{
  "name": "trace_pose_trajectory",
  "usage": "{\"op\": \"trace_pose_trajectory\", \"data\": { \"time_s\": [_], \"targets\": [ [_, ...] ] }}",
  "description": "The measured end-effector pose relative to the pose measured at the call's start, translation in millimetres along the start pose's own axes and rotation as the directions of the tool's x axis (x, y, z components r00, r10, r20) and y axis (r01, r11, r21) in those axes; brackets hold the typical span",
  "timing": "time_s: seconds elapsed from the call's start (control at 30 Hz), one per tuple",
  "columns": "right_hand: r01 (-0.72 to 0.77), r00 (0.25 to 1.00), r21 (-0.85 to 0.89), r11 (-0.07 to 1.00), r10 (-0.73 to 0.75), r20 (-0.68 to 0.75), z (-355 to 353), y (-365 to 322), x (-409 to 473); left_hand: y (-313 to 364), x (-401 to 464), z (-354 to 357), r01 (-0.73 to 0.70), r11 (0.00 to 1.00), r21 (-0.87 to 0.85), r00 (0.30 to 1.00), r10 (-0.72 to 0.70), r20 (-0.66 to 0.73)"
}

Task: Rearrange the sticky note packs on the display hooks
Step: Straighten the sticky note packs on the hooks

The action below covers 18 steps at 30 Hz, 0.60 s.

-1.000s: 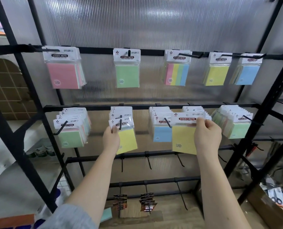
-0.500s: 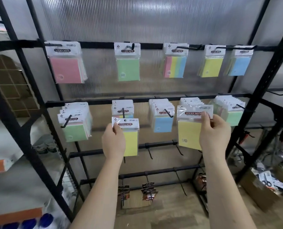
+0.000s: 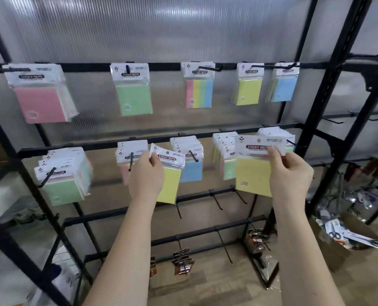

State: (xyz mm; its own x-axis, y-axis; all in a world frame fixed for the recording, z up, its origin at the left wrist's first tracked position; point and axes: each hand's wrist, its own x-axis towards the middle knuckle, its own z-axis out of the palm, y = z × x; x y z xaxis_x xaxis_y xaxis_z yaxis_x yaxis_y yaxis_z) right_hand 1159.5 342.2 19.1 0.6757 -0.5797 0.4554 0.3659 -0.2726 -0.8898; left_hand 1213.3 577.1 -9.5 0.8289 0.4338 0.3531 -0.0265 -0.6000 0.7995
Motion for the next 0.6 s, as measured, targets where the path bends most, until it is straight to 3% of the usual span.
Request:
{"op": "trace_pose_trajectory", "data": {
  "time_s": [0.13, 0.4, 0.6],
  "targets": [
    [-0.013, 1.0, 0.077, 0.997, 0.012, 0.021, -19.0, 13.5, 38.5, 32.5, 0.5, 24.6, -0.036, 0.991, 0.128, 0.999, 0.039, -0.021],
    [0.009, 0.989, 0.157, 0.988, -0.032, 0.145, -58.7, 25.9, 132.1, 90.4, -8.6, 92.8, 0.02, 0.987, 0.158, 1.0, -0.017, -0.02],
    [0.034, 0.962, 0.211, 0.977, -0.089, 0.259, -72.8, 23.2, 192.8, 124.3, -25.5, 133.7, 0.1, 0.97, 0.223, 0.991, -0.077, -0.11]
  ]
}}
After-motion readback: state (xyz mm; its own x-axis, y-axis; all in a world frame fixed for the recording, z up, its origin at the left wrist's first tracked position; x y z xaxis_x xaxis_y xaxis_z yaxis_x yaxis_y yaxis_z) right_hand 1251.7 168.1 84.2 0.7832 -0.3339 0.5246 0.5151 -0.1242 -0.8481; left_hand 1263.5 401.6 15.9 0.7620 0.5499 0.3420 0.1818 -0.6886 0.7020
